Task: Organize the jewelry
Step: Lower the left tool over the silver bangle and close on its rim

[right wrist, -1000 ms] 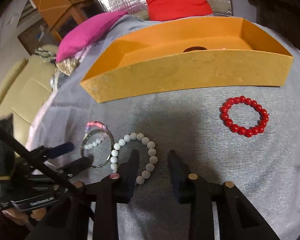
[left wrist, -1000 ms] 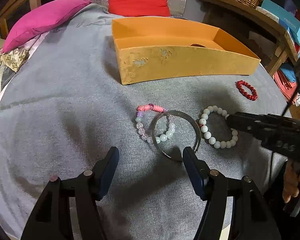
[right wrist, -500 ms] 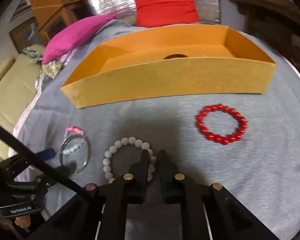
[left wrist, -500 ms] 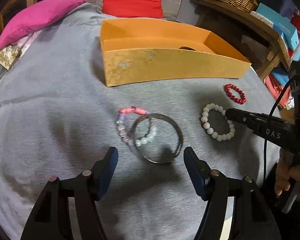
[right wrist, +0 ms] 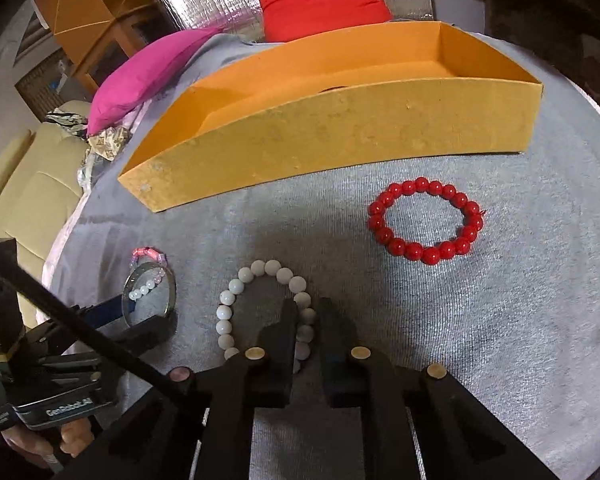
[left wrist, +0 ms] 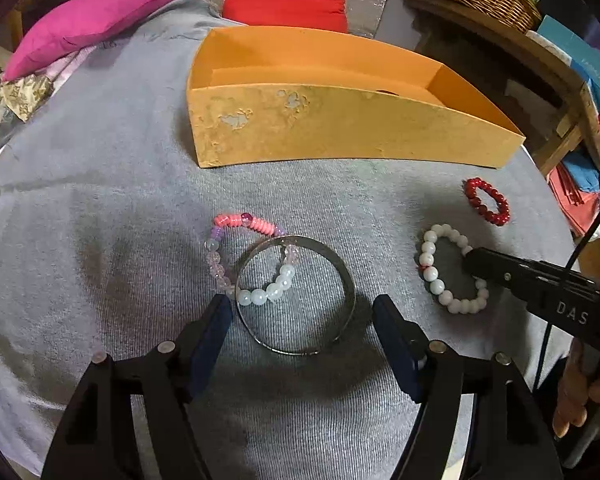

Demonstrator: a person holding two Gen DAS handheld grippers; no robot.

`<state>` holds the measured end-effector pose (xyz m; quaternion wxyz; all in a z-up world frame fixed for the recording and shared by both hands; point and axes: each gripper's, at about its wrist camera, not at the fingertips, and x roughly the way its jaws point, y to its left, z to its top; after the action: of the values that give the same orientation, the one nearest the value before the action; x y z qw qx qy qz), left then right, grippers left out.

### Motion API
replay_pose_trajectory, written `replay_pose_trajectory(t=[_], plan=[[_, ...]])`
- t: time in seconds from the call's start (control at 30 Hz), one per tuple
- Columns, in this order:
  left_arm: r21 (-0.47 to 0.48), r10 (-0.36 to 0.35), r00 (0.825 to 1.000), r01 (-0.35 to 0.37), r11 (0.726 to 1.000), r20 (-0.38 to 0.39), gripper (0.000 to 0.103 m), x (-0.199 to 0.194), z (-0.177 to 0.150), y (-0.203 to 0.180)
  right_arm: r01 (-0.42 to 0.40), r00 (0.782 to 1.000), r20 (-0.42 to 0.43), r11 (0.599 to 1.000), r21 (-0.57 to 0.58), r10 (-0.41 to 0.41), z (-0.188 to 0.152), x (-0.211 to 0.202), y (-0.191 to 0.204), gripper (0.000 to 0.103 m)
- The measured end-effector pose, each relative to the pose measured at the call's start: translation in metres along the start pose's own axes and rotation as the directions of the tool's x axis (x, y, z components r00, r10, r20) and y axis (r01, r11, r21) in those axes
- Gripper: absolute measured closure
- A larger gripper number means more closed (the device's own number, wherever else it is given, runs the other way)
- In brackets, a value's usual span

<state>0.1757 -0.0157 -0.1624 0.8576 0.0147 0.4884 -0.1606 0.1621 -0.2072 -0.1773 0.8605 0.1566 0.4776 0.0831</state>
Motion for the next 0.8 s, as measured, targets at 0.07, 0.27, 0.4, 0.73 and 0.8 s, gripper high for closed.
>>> replay_pose_trajectory(t=[0.07, 0.27, 0.4, 0.73, 0.8], plan=[[0.008, 0.009, 1.0, -0.009, 1.0, 0.01, 0.029, 0.001, 0.0, -0.002, -0.005, 1.0, -0.001, 1.0, 0.001, 0.005, 0.001, 0.002, 0.0, 0.089], [0.057, 0.021, 0.999, -0.023, 0.998, 0.027, 0.029, 0.0, -0.006, 0.0, -0.035, 0.999, -0.002, 0.999, 0.015, 0.035, 0.0, 0.002, -0.005, 0.088], [0.061, 0.013, 0.999, -0.015, 0.998, 0.03, 0.03, -0.001, -0.006, 0.003, -0.079, 0.997, -0.002, 0.997, 0.019, 0.079, -0.002, 0.0, -0.008, 0.072], [0.062, 0.023, 0.998, -0.026, 0.998, 0.051, 0.042, -0.005, -0.009, 0.011, 0.009, 1.0, 0.022, 0.999, -0.04, -0.009, -0.006, 0.001, 0.007, 0.085], [0.073, 0.035, 0.998, -0.038, 0.997, 0.053, 0.042, -0.006, -0.01, 0.009, 0.009, 1.0, 0.021, 0.999, -0.031, -0.009, -0.005, 0.001, 0.004, 0.089]])
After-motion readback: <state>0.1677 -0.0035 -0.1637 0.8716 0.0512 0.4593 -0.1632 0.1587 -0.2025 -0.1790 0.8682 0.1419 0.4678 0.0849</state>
